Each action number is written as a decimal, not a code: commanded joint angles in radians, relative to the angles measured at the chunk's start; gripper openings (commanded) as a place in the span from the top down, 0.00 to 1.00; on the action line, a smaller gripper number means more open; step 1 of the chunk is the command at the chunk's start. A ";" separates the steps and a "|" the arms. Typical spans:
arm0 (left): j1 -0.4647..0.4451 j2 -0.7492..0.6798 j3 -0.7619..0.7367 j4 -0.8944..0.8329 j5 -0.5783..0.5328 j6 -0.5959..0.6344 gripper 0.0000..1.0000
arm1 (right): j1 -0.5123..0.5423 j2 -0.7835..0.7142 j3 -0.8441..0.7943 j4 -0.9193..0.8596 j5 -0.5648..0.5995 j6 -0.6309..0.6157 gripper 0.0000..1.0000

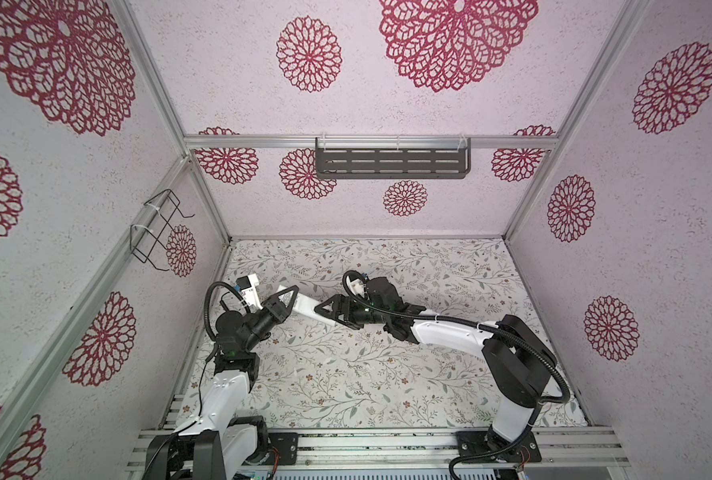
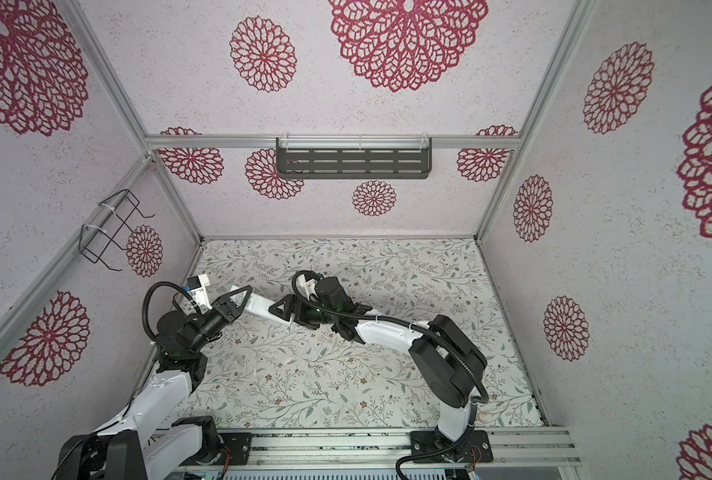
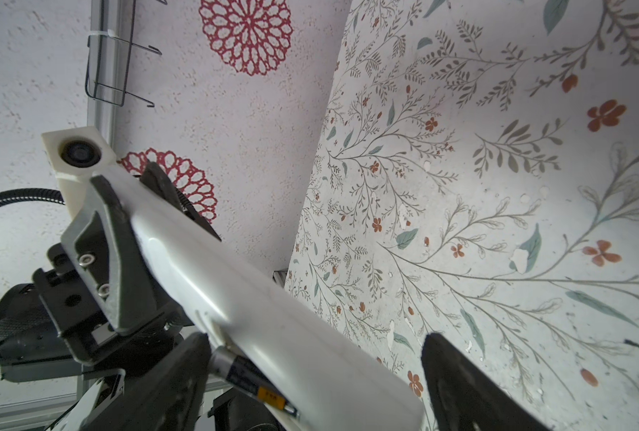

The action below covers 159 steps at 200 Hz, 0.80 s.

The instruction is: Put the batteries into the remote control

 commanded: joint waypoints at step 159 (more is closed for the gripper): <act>-0.002 0.001 0.004 0.055 0.001 -0.017 1.00 | -0.015 -0.013 -0.042 0.144 -0.028 0.049 0.11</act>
